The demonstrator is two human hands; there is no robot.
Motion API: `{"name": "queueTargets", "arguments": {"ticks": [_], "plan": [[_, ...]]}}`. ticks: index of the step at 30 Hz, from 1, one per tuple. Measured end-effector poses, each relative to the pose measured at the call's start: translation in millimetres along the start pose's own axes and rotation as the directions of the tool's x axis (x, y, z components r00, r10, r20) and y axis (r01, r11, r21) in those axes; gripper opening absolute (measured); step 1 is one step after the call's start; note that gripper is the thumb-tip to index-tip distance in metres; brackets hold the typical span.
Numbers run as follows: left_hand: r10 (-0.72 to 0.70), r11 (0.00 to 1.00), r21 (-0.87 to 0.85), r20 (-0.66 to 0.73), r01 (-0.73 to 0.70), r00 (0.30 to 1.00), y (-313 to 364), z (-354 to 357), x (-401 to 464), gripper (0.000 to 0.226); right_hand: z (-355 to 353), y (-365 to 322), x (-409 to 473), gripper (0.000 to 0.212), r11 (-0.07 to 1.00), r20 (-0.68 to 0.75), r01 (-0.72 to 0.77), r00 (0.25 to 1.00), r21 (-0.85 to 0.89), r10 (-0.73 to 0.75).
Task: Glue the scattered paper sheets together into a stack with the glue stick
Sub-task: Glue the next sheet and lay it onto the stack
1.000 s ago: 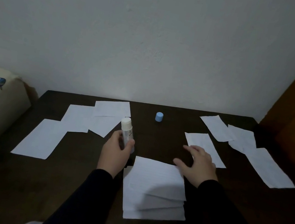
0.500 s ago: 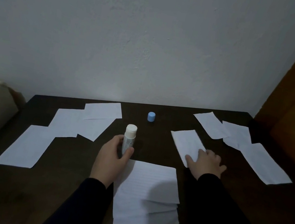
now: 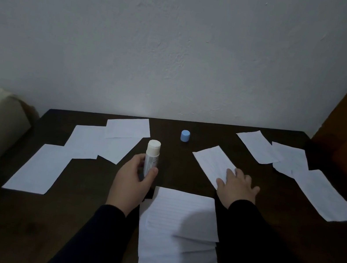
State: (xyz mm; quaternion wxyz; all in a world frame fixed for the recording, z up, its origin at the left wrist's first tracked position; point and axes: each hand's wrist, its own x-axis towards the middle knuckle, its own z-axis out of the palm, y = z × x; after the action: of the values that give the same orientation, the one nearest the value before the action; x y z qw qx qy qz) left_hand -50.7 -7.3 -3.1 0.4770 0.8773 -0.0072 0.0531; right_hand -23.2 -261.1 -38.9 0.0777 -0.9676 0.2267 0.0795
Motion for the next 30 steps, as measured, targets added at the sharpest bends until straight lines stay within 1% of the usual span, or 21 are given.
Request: {"name": "queueTargets", "arguments": {"ticks": [2,4,6,8,9,12,16,20,23,25,27,28,30], "plan": [[-0.015,1.000,0.001,0.003,0.015,1.000,0.1,0.4,1.0,0.039,-2.5,3.3,2.7,0.053,0.999,0.020,-0.035,0.999,0.006,0.035],[-0.029,1.000,0.005,0.004,0.029,1.000,0.5,1.1,1.5,0.040,-3.6,4.7,3.0,0.052,0.999,0.024,-0.035,0.999,0.004,0.035],[-0.044,0.999,-0.005,0.002,0.044,0.999,0.7,0.3,2.4,0.040,-3.8,0.8,-1.2,0.048,1.000,-0.034,0.001,0.999,0.002,-0.001],[-0.060,0.998,-0.035,-0.008,0.059,0.998,1.3,-3.1,3.7,0.040,-4.5,-8.8,-10.3,0.047,0.996,-0.125,0.082,0.989,0.026,-0.078],[-0.066,0.996,-0.055,-0.019,0.065,0.998,1.4,-5.6,5.0,0.041,-5.2,-16.2,-15.8,0.047,0.988,-0.161,0.146,0.977,0.045,-0.137],[-0.124,0.985,-0.127,-0.077,0.114,0.989,2.0,-15.7,11.6,0.045,-6.7,-47.7,-30.4,0.044,0.928,-0.203,0.355,0.922,0.109,-0.329],[-0.243,0.949,-0.243,-0.147,0.203,0.959,-1.0,-34.3,20.6,0.048,-6.5,-107.2,-37.4,0.039,0.819,-0.147,0.546,0.838,0.179,-0.526],[-0.311,0.919,-0.306,-0.177,0.249,0.934,-5.9,-55.6,27.3,0.047,-1.5,-169.2,-32.3,0.041,0.723,-0.042,0.666,0.740,0.183,-0.671],[-0.327,0.911,-0.326,-0.203,0.251,0.923,-10.0,-68.9,32.2,0.047,7.4,-201.3,-31.1,0.048,0.675,0.002,0.717,0.685,0.175,-0.728],[-0.319,0.914,-0.327,-0.215,0.240,0.923,-11.7,-75.8,35.2,0.046,15.0,-212.8,-32.4,0.055,0.662,0.054,0.740,0.661,0.118,-0.748],[-0.312,0.912,-0.341,-0.223,0.226,0.924,-13.7,-81.2,38.0,0.044,22.6,-218.4,-32.1,0.058,0.642,0.124,0.766,0.639,-0.019,-0.759],[-0.311,0.911,-0.349,-0.226,0.222,0.923,-14.7,-83.1,39.0,0.044,25.1,-219.0,-32.5,0.059,0.632,0.144,0.771,0.635,-0.074,-0.759],[-0.318,0.905,-0.361,-0.225,0.224,0.921,-15.9,-85.3,40.3,0.044,27.4,-216.4,-38.3,0.062,0.633,0.164,0.763,0.646,-0.129,-0.745]]}}
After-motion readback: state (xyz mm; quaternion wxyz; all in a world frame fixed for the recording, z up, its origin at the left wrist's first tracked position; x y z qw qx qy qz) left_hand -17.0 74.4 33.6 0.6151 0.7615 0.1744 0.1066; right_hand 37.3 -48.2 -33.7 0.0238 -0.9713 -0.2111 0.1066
